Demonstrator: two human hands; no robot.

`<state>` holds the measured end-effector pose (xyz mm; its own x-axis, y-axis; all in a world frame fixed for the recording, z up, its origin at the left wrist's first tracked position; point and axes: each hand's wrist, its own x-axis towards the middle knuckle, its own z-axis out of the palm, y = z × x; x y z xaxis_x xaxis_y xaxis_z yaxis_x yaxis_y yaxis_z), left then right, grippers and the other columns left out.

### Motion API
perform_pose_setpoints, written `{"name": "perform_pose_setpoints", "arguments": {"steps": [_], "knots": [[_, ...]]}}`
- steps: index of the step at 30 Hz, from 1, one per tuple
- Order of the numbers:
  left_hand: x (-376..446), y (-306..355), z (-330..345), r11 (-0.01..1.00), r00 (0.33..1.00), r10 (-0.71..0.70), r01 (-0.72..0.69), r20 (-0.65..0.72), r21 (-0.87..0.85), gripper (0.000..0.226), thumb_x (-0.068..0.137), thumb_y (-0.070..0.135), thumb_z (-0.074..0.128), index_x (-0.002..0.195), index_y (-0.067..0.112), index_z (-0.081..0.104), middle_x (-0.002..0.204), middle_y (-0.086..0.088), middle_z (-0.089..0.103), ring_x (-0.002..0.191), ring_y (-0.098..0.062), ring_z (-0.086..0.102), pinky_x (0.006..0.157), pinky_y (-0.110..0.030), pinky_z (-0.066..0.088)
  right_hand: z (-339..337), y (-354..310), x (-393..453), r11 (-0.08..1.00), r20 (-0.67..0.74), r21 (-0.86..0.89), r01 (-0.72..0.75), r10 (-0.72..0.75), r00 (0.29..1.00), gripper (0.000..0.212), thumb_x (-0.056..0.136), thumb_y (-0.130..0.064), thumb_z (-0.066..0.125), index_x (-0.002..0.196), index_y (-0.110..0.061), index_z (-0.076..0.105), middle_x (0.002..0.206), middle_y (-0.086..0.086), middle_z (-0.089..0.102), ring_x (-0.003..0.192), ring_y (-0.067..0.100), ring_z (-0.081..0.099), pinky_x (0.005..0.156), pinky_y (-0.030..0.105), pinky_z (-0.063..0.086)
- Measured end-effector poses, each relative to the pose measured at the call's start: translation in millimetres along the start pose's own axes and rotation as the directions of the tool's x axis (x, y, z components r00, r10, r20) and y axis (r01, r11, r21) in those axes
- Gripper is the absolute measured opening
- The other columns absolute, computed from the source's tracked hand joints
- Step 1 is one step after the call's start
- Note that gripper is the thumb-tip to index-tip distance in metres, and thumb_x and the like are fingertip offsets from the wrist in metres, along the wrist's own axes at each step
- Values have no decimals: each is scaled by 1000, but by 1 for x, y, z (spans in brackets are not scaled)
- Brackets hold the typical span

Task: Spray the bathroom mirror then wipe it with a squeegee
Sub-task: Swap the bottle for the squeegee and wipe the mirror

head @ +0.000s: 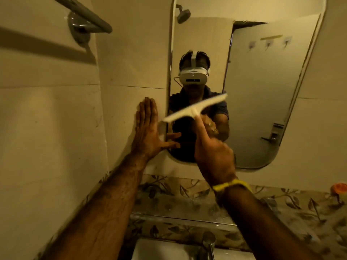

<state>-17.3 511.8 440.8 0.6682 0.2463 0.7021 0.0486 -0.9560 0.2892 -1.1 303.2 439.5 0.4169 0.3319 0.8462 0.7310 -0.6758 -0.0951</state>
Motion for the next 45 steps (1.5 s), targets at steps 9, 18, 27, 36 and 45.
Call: {"name": "perform_pose_setpoints", "arguments": {"steps": [9,18,27,36,45], "knots": [[1,17,2,998,998,-54,53,12,28,158,45,100,45,152,10,-28,153,-8,-43,143,-29,-39,114,-46,-28,-3,-2,46,999,-102,23,-37,40,994,57,96,-28,23,153,-30,15,102,12,67,67,29,66,54,45,59],[-1,21,3,989,995,-100,96,29,112,161,48,90,66,154,8,-23,161,-21,-29,148,-40,-28,117,-66,-13,-11,30,-39,985,-76,30,-170,172,982,55,100,-19,44,152,-26,28,54,10,51,39,24,45,40,32,46],[-3,27,30,976,987,-159,160,-21,146,161,37,104,41,157,13,-16,162,-26,-20,148,-49,-19,107,-77,-10,-6,49,-56,974,-54,23,-223,224,973,54,104,-23,36,154,-27,18,53,4,51,40,18,47,40,35,51],[-2,26,46,967,980,-128,157,-149,200,160,38,109,38,158,15,-11,164,-29,-2,148,-54,-1,104,-84,2,-36,108,7,878,-388,210,-430,479,787,50,97,-24,43,147,-25,40,59,-18,42,44,-7,38,39,0,32],[-4,28,43,967,979,-151,176,-139,185,158,39,109,36,158,13,-4,163,-31,3,148,-56,3,103,-84,3,-21,99,-56,810,-231,324,-488,568,790,47,99,-21,42,146,-28,42,65,-7,51,50,6,50,42,13,43]]}}
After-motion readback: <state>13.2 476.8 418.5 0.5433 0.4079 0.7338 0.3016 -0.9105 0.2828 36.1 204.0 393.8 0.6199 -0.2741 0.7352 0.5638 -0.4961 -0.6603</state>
